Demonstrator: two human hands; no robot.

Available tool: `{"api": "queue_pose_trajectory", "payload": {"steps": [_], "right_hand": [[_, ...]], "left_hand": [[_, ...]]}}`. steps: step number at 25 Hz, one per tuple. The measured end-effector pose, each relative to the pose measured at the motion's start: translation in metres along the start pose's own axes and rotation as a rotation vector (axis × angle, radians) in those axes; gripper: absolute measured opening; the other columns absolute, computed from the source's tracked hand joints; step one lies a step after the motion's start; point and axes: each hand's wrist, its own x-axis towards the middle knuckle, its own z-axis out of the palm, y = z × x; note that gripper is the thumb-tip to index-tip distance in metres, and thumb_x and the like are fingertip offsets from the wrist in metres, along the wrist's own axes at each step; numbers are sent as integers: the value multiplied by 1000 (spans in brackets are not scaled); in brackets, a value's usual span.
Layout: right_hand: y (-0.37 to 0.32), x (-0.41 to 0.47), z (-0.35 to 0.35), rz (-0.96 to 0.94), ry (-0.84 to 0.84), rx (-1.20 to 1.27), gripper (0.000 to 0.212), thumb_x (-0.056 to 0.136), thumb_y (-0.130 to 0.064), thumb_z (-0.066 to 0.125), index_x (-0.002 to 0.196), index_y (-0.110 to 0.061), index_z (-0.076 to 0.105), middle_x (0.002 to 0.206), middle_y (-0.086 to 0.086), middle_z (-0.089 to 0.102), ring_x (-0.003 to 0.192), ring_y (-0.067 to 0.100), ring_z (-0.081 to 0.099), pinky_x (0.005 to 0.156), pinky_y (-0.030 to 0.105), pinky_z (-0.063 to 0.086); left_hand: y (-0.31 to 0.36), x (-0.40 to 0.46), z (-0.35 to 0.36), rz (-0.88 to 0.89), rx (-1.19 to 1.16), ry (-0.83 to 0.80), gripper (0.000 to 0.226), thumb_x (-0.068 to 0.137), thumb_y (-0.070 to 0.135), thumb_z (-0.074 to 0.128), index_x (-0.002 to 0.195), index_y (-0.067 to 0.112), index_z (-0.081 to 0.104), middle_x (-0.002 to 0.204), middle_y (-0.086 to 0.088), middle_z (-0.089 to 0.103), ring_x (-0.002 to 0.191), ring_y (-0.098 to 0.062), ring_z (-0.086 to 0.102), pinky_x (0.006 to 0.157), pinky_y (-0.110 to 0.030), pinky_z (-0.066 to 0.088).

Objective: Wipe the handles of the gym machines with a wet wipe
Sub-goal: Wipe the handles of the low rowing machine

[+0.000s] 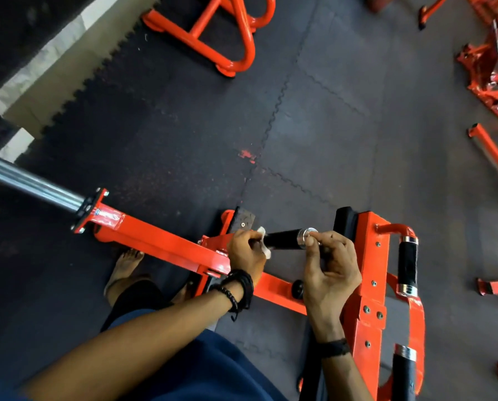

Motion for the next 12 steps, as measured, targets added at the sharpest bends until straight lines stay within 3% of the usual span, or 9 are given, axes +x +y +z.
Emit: {"api": "queue_pose_trajectory", "payload": {"steps": [2,4,7,9,12], "right_hand": [[-1,-1,2,45,25,29,8,85,-7,72,89,-14,71,89,10,63,81,24,61,67,29,48],[-3,-4,6,106,67,79,5,86,-8,71,88,-12,70,90,11,64,84,24,62,71,28,48],[-6,-14,12,189,153,145,3,89,-7,67,91,-5,68,93,11,63,85,29,63,73,31,50],[-8,-22,19,295,221,194,4,93,-9,64,93,-5,63,90,12,62,79,23,62,71,27,49],[-1,-41,32,495,316,307,12,98,-23,57,94,-13,59,85,17,64,74,19,61,70,23,48]], "left_hand": [[26,-19,-2,58,-173,-42,5,81,17,73,82,13,75,83,-5,66,71,-28,69,66,-45,57],[51,-31,-9,137,-268,-90,10,82,24,74,83,15,73,86,-3,65,70,-22,70,63,-37,58],[58,-34,-15,217,-158,-80,5,74,15,71,78,13,69,82,1,63,70,-4,64,64,-16,50],[50,-28,-18,140,-63,-103,8,67,10,70,70,16,65,74,9,62,67,-2,61,62,-13,45],[42,-20,-21,1,30,-193,33,69,-9,72,65,22,60,67,9,64,64,-2,62,63,-17,49]]}}
